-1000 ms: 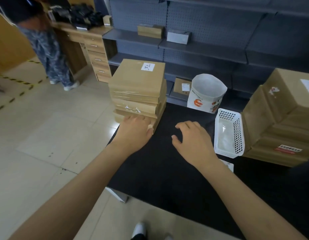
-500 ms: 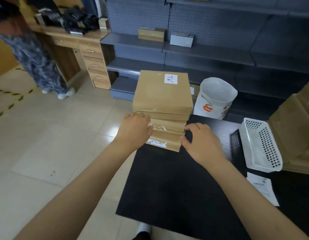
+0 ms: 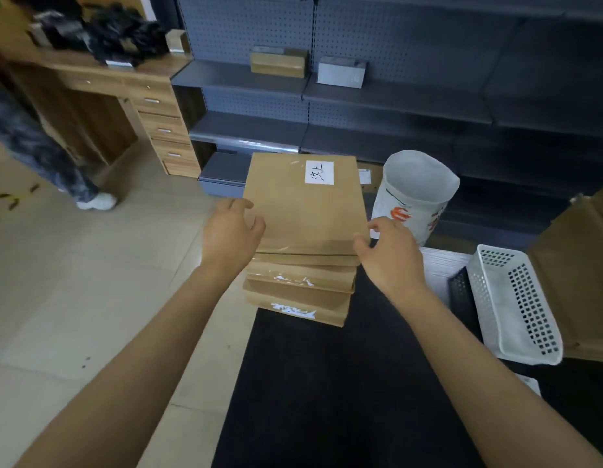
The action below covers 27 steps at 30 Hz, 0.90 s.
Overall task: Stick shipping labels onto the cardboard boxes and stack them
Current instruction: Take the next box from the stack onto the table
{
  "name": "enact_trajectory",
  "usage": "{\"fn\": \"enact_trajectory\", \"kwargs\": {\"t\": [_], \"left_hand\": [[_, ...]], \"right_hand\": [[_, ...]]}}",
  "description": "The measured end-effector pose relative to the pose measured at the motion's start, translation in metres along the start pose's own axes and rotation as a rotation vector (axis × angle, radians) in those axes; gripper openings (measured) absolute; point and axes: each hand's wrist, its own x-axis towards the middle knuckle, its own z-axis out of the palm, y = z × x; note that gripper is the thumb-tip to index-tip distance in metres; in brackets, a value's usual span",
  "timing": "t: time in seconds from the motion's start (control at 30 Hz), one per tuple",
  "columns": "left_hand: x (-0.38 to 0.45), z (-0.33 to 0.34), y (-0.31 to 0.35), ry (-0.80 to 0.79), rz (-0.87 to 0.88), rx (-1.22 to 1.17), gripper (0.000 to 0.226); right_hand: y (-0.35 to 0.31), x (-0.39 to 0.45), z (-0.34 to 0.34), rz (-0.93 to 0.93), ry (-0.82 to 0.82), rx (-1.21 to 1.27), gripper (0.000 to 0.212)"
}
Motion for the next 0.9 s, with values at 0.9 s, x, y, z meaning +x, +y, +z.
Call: {"fn": "enact_trajectory", "kwargs": {"t": [0.9], "left_hand": [[0.03, 0.05, 0.004, 0.074, -0.553, -0.802, 0.031]], "right_hand": [[0.016, 0.045, 0.05, 0.447, 0.094, 0.593, 0.042]]}}
